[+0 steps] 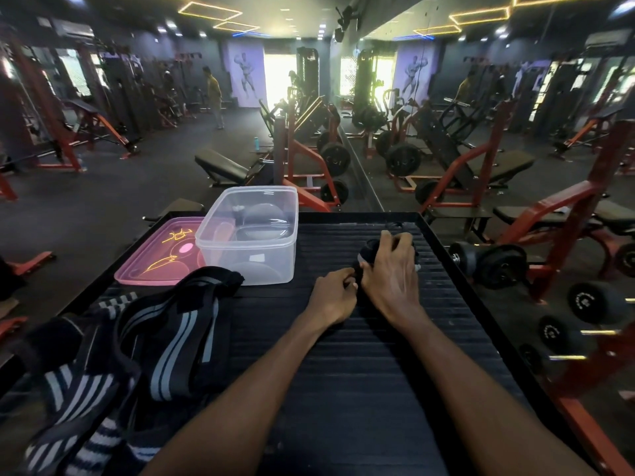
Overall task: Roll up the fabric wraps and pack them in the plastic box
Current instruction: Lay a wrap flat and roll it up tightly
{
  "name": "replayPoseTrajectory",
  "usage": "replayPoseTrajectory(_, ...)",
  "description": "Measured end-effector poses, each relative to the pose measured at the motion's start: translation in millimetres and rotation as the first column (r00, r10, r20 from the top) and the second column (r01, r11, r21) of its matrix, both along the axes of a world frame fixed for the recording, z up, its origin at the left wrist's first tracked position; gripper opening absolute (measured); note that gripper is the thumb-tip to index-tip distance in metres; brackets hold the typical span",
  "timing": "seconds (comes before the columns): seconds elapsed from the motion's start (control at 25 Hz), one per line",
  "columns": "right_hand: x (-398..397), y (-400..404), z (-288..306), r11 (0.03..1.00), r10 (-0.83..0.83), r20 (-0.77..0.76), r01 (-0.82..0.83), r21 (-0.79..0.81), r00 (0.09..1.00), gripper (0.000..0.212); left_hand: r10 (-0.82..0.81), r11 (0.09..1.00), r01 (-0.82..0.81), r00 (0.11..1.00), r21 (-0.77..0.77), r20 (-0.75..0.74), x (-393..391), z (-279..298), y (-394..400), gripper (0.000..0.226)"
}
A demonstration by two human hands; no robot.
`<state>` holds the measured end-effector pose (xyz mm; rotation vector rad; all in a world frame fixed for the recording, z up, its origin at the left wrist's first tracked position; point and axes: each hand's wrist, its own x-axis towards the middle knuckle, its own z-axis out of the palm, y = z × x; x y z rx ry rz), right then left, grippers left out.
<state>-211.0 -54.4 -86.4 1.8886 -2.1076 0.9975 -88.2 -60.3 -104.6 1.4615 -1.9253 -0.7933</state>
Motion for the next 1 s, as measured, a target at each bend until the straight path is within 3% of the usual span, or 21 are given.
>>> replayPoseTrajectory(0.08,4,7,8,0.998,-0.021,-0.051,0.018,-0.068,0.998,0.057,0.049,0.999,-0.048,0.998,0.020,-0.043,2,3,0,0.031)
replayPoseTrajectory(0.32,18,21,22,0.978,0.030,-0.062,-0.042,-0.205,0.998,0.022,0.182,0.983,-0.183,0.974,0.005,-0.138,17,17,4,0.022)
replayPoseTrajectory(0.56,-21,15,26,0.960,-0.066,0.291,0.140,-0.241,0.954,0.024,0.208,0.978,-0.210,0.968,0.000,-0.138,21,24,9,0.014)
replayPoseTrajectory(0.68,-30,17,26,0.951,-0.056,0.332,0.152,-0.270,0.942,0.020,0.191,0.975,-0.198,0.978,-0.098,-0.079,20,32,9,0.017)
replayPoseTrajectory(0.8,-19,23,30,0.946,-0.009,0.241,0.086,-0.314,0.971,0.011,0.242,0.916,-0.206,0.968,-0.345,0.064,21,45,10,0.022)
replayPoseTrajectory(0.92,4,28,41,0.966,0.111,0.177,-0.065,-0.249,0.978,0.009,0.401,0.814,-0.216,0.880,-0.539,0.254,37,65,8,0.029)
replayPoseTrajectory(1.0,24,25,49,0.980,0.183,0.239,-0.160,-0.116,0.954,0.009,0.463,0.834,-0.247,0.799,-0.494,0.383,55,78,3,0.040)
